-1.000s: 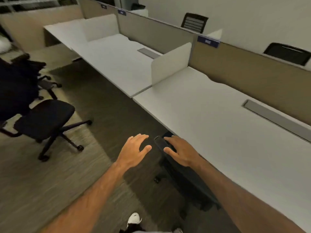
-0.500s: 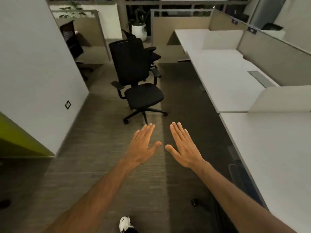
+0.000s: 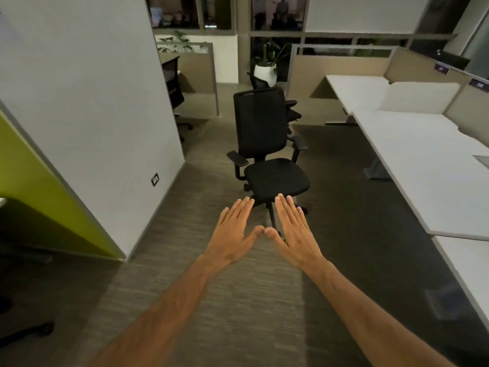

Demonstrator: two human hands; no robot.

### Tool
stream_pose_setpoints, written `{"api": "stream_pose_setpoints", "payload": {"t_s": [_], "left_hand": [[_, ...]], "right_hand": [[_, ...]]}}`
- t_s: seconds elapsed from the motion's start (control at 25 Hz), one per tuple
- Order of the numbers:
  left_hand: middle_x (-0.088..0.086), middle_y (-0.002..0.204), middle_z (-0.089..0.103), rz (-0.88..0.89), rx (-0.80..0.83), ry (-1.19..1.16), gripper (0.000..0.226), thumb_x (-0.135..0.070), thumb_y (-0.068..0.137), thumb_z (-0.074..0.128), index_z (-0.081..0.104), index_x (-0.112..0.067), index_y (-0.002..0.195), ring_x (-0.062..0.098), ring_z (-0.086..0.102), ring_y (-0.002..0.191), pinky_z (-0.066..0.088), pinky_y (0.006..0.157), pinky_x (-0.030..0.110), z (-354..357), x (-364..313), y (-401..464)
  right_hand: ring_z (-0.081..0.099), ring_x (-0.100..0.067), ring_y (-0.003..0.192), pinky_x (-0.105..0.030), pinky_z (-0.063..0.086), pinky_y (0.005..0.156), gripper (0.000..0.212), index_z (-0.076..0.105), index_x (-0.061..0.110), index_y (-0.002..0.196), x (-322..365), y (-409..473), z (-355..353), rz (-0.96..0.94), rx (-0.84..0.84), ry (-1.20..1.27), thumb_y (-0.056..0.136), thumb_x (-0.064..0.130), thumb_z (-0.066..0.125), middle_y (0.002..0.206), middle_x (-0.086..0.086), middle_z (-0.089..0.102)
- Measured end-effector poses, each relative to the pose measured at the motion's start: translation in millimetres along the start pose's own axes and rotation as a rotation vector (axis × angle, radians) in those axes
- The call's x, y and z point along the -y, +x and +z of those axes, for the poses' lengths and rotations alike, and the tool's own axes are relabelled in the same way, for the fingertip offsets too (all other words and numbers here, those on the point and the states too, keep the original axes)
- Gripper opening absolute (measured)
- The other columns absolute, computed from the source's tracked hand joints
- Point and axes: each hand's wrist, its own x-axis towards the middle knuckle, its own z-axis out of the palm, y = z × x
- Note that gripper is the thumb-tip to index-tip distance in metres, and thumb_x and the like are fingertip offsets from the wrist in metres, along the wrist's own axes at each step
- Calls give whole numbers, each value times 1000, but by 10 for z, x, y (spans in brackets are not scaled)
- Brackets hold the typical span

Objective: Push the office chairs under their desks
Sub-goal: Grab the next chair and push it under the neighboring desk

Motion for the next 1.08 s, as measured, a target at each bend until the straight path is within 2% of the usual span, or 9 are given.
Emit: {"api": "stream_pose_setpoints", "payload": {"t_s": [0.2, 0.4, 0.76, 0.88, 1.08], "left_hand": [[-9, 170, 3, -37, -15, -25, 77, -66, 101, 34, 7, -27, 163, 3, -8, 154, -3, 127, 39, -342, 656, 323], [-7, 170, 5, -126, -31, -19, 79, -68, 100, 32, 9, -26, 163, 4, -6, 154, -3, 126, 37, -502, 1389, 866], [-5, 170, 7, -174, -75, 59, 81, -71, 99, 27, 9, -26, 163, 7, -3, 155, 0, 127, 41, -1039, 2592, 2648], [-5, 170, 9, -191, -119, 49, 86, -78, 94, 19, 11, -26, 163, 7, -1, 155, 0, 127, 40, -1210, 2912, 3217], [-5, 170, 9, -225, -104, 18, 87, -79, 94, 19, 9, -27, 163, 7, -1, 155, 1, 127, 42, -1291, 3540, 3905]], "right_hand": [[-22, -6, 153, -40, -6, 127, 79, -7, 21, 162, 186, 774, 396, -10, 46, 38, 107, 58, 36, 170, 6, -16], [-22, -7, 153, -42, -5, 127, 80, -8, 22, 162, 79, 1757, 854, -26, 83, 32, 105, 61, 32, 170, 7, -15], [-21, -6, 153, -42, -6, 127, 82, -11, 24, 161, -432, 4123, 1116, -75, 57, 45, 100, 70, 18, 169, 7, -16], [-22, -5, 153, -42, -5, 128, 79, -9, 23, 162, -534, 4877, 1141, -79, 62, 45, 103, 65, 23, 170, 6, -15], [-21, -5, 153, -40, -6, 127, 79, -7, 23, 162, -632, 5802, 1398, -60, 87, 70, 103, 61, 29, 170, 5, -12]]}}
